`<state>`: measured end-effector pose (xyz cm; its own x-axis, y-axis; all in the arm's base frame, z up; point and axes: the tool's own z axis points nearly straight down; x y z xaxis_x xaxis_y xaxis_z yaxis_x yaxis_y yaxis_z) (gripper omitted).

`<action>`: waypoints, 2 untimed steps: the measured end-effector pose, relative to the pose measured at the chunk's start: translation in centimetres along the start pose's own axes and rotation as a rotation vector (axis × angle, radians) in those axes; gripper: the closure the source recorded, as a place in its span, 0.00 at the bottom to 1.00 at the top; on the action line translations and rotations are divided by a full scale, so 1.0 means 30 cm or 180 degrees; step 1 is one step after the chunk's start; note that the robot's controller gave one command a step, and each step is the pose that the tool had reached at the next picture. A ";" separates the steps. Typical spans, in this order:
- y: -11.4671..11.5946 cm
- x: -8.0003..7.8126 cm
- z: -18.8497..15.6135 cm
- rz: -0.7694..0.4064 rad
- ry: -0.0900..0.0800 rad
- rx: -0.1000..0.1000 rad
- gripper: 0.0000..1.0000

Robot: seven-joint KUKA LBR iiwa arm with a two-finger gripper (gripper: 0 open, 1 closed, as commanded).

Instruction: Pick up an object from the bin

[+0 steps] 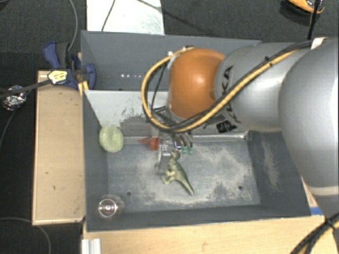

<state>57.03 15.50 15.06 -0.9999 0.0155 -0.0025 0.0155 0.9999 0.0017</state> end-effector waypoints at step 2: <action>-0.001 0.000 0.003 -0.0026 0.0000 -0.0001 0.00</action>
Offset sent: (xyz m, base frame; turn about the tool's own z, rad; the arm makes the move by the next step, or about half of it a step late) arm -0.0099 -0.0385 -0.0752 -0.1672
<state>57.02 15.46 14.96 -1.0000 0.0074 -0.0024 0.0074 1.0000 0.0018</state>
